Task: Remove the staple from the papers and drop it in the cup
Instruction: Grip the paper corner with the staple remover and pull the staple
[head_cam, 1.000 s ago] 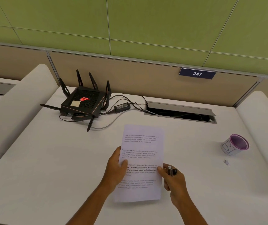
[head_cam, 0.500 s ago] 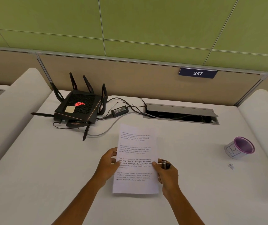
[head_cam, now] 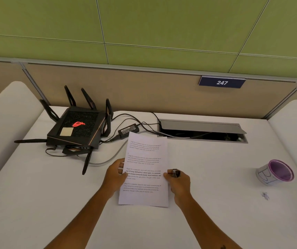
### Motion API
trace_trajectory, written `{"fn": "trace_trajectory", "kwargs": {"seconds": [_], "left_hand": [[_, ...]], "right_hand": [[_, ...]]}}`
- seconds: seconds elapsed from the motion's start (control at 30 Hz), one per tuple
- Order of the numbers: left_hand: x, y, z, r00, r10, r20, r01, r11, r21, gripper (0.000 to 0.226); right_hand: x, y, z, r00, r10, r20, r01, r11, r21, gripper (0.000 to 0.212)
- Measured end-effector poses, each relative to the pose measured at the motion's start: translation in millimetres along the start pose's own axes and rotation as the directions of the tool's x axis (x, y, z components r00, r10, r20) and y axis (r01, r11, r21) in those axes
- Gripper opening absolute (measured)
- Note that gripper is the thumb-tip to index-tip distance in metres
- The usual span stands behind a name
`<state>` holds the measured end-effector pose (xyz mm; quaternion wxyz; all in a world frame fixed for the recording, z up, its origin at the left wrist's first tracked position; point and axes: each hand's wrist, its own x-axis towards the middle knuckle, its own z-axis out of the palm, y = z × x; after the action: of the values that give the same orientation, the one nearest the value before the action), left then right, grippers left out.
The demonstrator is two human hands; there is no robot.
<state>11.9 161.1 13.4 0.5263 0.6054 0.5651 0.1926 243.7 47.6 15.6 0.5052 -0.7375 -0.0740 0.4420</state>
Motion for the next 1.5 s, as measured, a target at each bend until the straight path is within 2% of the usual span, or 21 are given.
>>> {"fn": "trace_trajectory", "kwargs": {"seconds": [0.2, 0.37, 0.73, 0.93, 1.03, 1.13, 1.3, 1.4, 1.5], "left_hand": [[21, -8, 2, 1.000, -0.004, 0.003, 0.004, 1.000, 0.009, 0.046], [29, -15, 1, 1.000, 0.017, -0.013, -0.016, 0.999, 0.052, 0.047], [37, -23, 9, 0.993, 0.064, -0.104, -0.045, 0.983, 0.176, 0.051], [31, -26, 18, 0.987, 0.098, -0.131, -0.061, 0.964, 0.260, 0.062], [28, -27, 20, 0.985, 0.068, -0.159, -0.025, 0.966, 0.257, 0.076], [20, -31, 22, 0.979, 0.094, -0.182, -0.040, 0.958, 0.283, 0.081], [-3, -31, 32, 0.963, 0.214, -0.166, -0.112, 0.871, 0.478, 0.082], [-16, -34, 47, 0.946, 0.297, -0.130, -0.185, 0.824, 0.536, 0.084], [-23, -41, 68, 0.931, 0.357, -0.069, -0.249, 0.764, 0.595, 0.088]], "right_hand": [[24, 0, 10, 0.996, -0.085, -0.035, 0.078, 0.982, -0.174, 0.011], [35, 8, 13, 0.987, -0.163, -0.008, 0.147, 0.908, -0.391, 0.013], [37, 6, 17, 0.974, -0.225, -0.026, 0.164, 0.781, -0.603, 0.014], [32, 8, 17, 0.966, -0.257, -0.018, 0.194, 0.772, -0.605, 0.017], [28, 7, 14, 0.969, -0.248, 0.000, 0.209, 0.817, -0.537, 0.018], [27, 8, 5, 0.972, -0.236, 0.022, 0.221, 0.866, -0.450, 0.018], [27, -2, -21, 0.967, -0.213, 0.140, 0.252, 0.889, -0.383, 0.023], [32, -6, -43, 0.954, -0.233, 0.190, 0.294, 0.850, -0.437, 0.027], [44, -6, -67, 0.935, -0.277, 0.220, 0.353, 0.752, -0.556, 0.036]]}}
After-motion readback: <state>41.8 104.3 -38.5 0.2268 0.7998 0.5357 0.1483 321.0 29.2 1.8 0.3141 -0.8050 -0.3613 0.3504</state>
